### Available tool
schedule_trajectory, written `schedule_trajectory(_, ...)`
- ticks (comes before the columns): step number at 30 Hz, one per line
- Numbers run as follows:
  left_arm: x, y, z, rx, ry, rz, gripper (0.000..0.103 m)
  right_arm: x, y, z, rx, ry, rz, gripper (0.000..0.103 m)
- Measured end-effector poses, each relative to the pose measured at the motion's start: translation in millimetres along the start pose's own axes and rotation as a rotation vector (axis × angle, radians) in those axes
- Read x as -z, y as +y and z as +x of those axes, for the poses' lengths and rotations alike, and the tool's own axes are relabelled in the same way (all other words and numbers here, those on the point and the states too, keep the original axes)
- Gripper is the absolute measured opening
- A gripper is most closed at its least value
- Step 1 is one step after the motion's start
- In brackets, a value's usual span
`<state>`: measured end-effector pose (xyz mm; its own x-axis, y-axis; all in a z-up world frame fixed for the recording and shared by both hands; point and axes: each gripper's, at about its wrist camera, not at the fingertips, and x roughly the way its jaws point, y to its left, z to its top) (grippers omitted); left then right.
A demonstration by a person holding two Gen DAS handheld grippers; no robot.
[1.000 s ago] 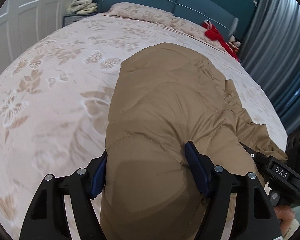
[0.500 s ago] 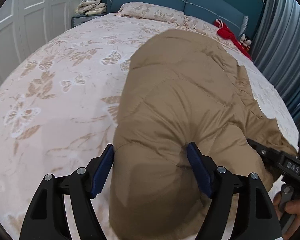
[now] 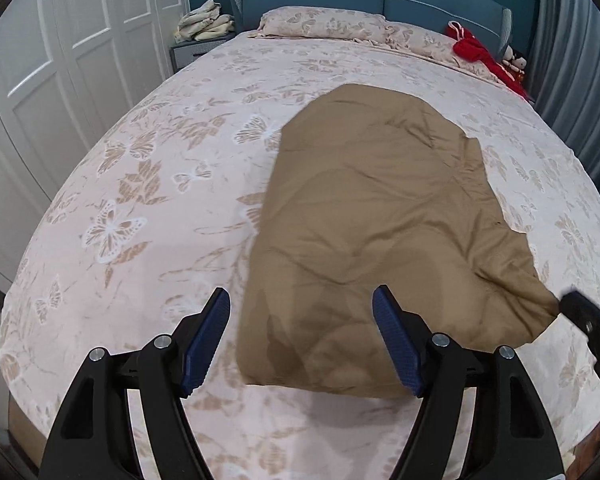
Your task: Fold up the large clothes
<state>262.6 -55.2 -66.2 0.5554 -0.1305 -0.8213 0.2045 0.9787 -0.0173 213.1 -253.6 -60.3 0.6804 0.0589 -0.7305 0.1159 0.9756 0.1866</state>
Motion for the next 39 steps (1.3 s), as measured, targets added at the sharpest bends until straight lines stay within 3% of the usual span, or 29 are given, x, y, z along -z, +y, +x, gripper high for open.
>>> schedule_trajectory(5, 2, -16, 23, -0.050, 0.059, 0.023, 0.072, -11, 14, 42, 0.035, 0.072, -0.022, 0.010)
schedule_trajectory(11, 19, -14, 45, -0.059, 0.097, 0.001, 0.077, 17, 4, 78, 0.055, 0.159, 0.053, 0.009)
schedule_trajectory(19, 28, -26, 56, -0.113, 0.080, 0.042, 0.080, 32, 3, 98, 0.059, 0.186, 0.069, 0.009)
schedule_trajectory(27, 35, -19, 70, -0.101, 0.088, 0.018, 0.088, 42, 2, 111, 0.065, 0.189, 0.090, 0.009)
schedule_trajectory(39, 42, -29, 70, -0.148, 0.064, 0.042, 0.088, 42, 5, 117, 0.081, 0.194, 0.070, 0.009)
